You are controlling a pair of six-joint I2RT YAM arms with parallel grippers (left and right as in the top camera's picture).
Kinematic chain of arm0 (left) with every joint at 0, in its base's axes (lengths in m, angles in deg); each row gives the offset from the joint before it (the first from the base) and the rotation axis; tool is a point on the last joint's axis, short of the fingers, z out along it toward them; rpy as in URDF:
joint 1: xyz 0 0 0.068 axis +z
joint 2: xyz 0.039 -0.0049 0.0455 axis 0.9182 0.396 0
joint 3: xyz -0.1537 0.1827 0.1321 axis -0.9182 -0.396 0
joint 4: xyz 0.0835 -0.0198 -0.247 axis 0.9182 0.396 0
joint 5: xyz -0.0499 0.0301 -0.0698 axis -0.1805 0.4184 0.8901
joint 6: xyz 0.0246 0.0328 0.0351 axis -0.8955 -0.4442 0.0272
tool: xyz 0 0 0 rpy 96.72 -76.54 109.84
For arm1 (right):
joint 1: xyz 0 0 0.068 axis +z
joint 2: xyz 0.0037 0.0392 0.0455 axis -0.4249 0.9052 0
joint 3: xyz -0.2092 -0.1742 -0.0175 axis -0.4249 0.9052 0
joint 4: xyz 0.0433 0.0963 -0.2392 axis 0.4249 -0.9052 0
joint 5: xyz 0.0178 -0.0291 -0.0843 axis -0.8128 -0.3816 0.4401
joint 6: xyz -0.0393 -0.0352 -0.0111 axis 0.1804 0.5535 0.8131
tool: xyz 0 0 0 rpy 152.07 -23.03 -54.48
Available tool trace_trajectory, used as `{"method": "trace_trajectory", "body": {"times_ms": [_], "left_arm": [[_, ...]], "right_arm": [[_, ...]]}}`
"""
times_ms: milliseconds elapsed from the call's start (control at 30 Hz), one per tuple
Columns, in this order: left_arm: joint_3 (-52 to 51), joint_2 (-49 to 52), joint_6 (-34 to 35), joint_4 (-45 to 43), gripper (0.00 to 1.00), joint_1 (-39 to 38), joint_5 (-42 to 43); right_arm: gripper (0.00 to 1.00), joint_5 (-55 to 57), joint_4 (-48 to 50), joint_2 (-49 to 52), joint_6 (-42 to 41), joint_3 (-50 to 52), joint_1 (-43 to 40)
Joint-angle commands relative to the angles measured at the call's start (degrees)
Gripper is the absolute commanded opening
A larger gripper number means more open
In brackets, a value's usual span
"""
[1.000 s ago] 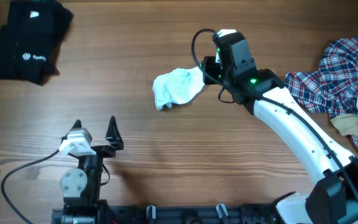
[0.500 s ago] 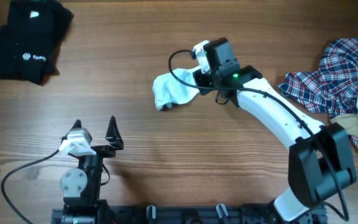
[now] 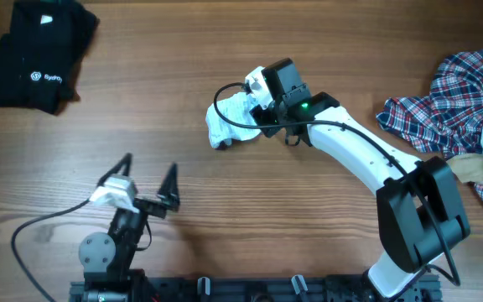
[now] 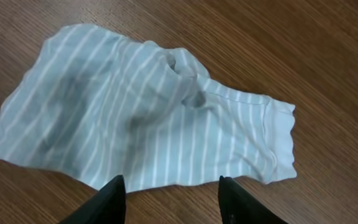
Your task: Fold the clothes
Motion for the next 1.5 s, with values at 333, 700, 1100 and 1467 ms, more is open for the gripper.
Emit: {"method": "trace_trajectory", "body": {"times_ms": [333, 700, 1100, 1467], "left_arm": [[-0.2, 21.1, 3.8, -11.0, 1.00, 0.2, 14.3], [-0.2, 33.4, 3.9, -17.3, 1.00, 0.2, -0.6], [-0.2, 33.4, 7.2, -13.6, 1.00, 0.3, -18.3], [-0.2, 33.4, 7.3, -13.0, 1.00, 0.3, -18.3]], "right_arm": [[0.55, 4.3, -2.2, 0.8, 4.8, -0.8, 5.7], [0.56, 8.1, -2.1, 0.8, 11.1, -0.8, 8.9], [0.56, 6.9, 0.3, 5.0, 14.6, -0.8, 9.0], [0.51, 2.4, -0.1, 6.2, 14.6, -0.6, 9.0]]}}
